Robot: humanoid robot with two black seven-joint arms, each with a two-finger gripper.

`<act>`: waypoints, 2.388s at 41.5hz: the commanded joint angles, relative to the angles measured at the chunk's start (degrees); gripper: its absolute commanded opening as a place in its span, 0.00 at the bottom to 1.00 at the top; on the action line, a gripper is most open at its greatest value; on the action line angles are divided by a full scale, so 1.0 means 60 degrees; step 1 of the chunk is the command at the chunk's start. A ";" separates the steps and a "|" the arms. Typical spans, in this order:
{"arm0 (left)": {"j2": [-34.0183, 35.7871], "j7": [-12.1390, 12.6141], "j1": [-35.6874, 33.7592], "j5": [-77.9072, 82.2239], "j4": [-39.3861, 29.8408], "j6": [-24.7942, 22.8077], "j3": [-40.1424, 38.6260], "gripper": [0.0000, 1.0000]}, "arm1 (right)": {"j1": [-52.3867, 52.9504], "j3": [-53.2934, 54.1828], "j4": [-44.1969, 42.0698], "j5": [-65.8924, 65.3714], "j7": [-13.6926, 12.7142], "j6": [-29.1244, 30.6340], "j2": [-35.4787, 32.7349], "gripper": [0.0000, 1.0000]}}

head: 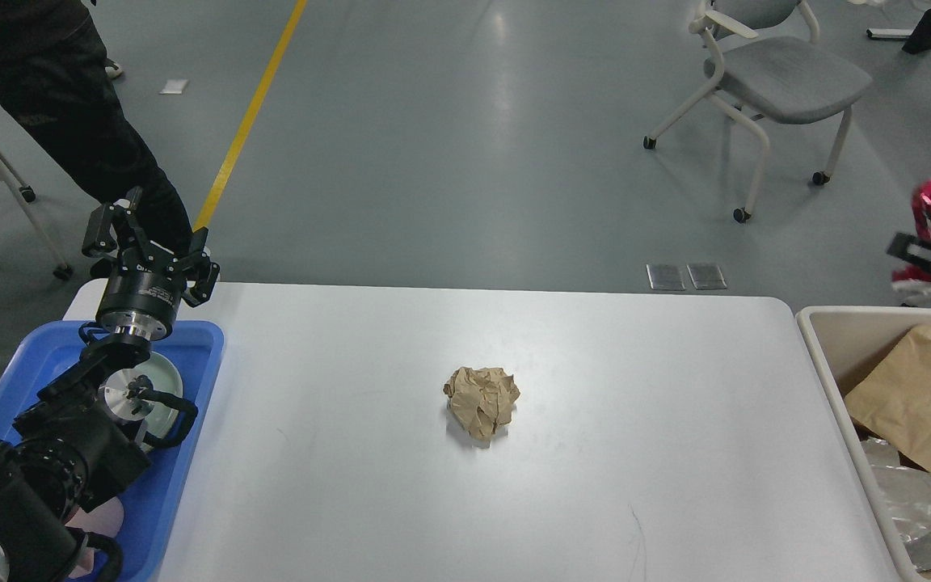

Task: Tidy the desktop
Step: 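Carry the red wrapper with the right gripper and drop it in the bin, then reach the right gripper to the crumpled paper ball and grasp it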

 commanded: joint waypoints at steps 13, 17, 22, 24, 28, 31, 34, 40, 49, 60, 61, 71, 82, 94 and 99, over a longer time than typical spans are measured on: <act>-0.0001 0.0000 -0.0003 0.0000 -0.0001 -0.0007 0.0004 0.97 | -0.5613 0.2118 -0.2867 0.0087 -0.0005 -0.0216 0.0548 0.99; 0.0014 0.0000 -0.0003 0.0000 -0.0001 0.0007 0.0004 0.97 | -0.5760 0.2132 -0.2999 0.0087 -0.0005 -0.0172 0.0637 1.00; -0.0001 0.0000 -0.0003 0.0000 -0.0001 0.0007 0.0004 0.97 | -0.5337 0.2206 -0.2882 0.0102 -0.0005 -0.0172 0.0739 1.00; -0.0001 0.0000 -0.0002 0.0000 -0.0001 -0.0007 0.0004 0.97 | -0.4840 0.2220 -0.2809 0.0117 -0.0005 -0.0157 0.0870 1.00; -0.0001 0.0000 -0.0003 0.0000 -0.0001 -0.0007 -0.0010 0.97 | -0.3902 0.2089 -0.2414 0.0146 -0.0078 -0.0026 0.1324 1.00; -0.0001 0.0000 -0.0003 0.0000 -0.0001 -0.0007 0.0004 0.97 | -0.2702 0.1943 -0.1990 0.0146 -0.0122 0.0501 0.1807 1.00; -0.0001 0.0000 -0.0003 0.0000 -0.0001 0.0007 0.0004 0.97 | -0.1735 0.1636 -0.1696 0.0146 -0.0137 0.1115 0.2378 1.00; -0.0001 0.0000 -0.0003 0.0000 -0.0001 0.0007 -0.0010 0.97 | 0.0725 0.0654 -0.0833 0.0336 -0.0137 0.2624 0.3828 1.00; -0.0001 0.0000 -0.0003 0.0000 -0.0001 -0.0007 0.0004 0.97 | 0.3626 0.0492 0.1320 0.1244 -0.0079 0.5187 0.4971 1.00; -0.0001 0.0000 -0.0003 0.0000 -0.0001 0.0007 0.0004 0.97 | 0.6193 0.0828 0.2025 0.2415 -0.0034 0.8339 0.6378 1.00; -0.0001 0.0000 -0.0003 0.0000 -0.0001 -0.0007 -0.0010 0.97 | 0.6193 0.0901 0.2011 0.2576 -0.0034 0.8296 0.6466 1.00; -0.0001 0.0000 -0.0003 0.0000 -0.0001 -0.0007 -0.0010 0.97 | 0.3735 0.1224 0.1191 0.3031 -0.0122 0.6189 0.7066 1.00; -0.0001 0.0000 -0.0002 0.0000 -0.0001 0.0008 -0.0010 0.97 | 0.1389 0.1224 0.0282 0.3530 -0.0152 0.4516 0.7858 1.00; -0.0001 0.0000 -0.0003 0.0000 -0.0001 -0.0007 -0.0010 0.97 | -0.0222 0.1649 -0.1430 0.3662 -0.0152 0.3491 0.8444 1.00; -0.0001 0.0000 -0.0003 0.0000 -0.0001 -0.0007 -0.0010 0.97 | -0.0808 0.1649 -0.2119 0.3662 -0.0152 0.3491 0.8649 1.00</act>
